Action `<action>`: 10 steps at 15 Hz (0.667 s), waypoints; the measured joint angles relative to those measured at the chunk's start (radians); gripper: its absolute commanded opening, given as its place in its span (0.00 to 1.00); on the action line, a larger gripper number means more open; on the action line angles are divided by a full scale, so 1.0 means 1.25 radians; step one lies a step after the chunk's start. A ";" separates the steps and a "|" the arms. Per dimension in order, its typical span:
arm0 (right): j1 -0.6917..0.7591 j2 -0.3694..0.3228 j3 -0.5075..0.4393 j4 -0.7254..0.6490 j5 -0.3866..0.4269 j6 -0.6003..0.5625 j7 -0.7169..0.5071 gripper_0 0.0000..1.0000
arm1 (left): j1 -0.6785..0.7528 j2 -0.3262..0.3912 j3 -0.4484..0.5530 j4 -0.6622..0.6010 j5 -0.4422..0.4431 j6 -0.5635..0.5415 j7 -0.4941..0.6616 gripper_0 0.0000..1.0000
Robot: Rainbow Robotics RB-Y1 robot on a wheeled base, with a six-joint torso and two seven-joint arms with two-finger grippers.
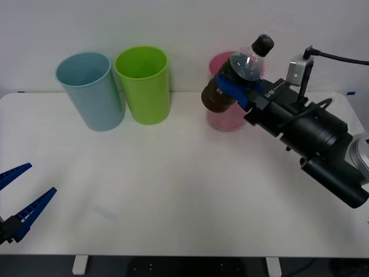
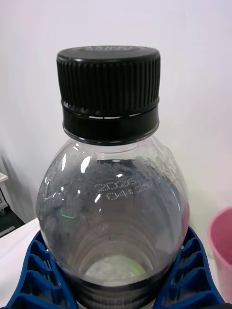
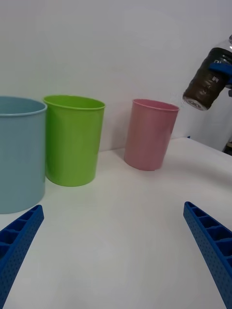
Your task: Grasp the object on the table and drop it into the matching bin: aluminum can to the light blue bin, PET bottle to the pink bin.
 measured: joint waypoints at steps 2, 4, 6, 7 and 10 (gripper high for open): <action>-0.020 -0.033 -0.008 -0.001 0.000 0.000 -0.041 0.00 | 0.000 0.000 0.000 0.000 0.000 0.000 0.000 1.00; -0.045 -0.065 -0.017 0.006 0.000 0.002 -0.078 0.00 | 0.000 0.000 0.000 0.000 0.000 0.000 0.000 1.00; -0.073 -0.095 -0.021 0.026 -0.005 0.001 -0.083 0.00 | 0.000 0.000 0.000 0.000 0.000 0.000 0.000 1.00; -0.090 -0.110 -0.021 0.041 -0.012 0.001 -0.083 0.00 | 0.000 0.000 0.000 0.000 0.000 0.000 0.000 1.00; -0.135 -0.131 -0.021 0.090 -0.015 0.001 -0.084 0.00 | 0.000 0.000 0.000 0.000 0.000 0.000 0.000 1.00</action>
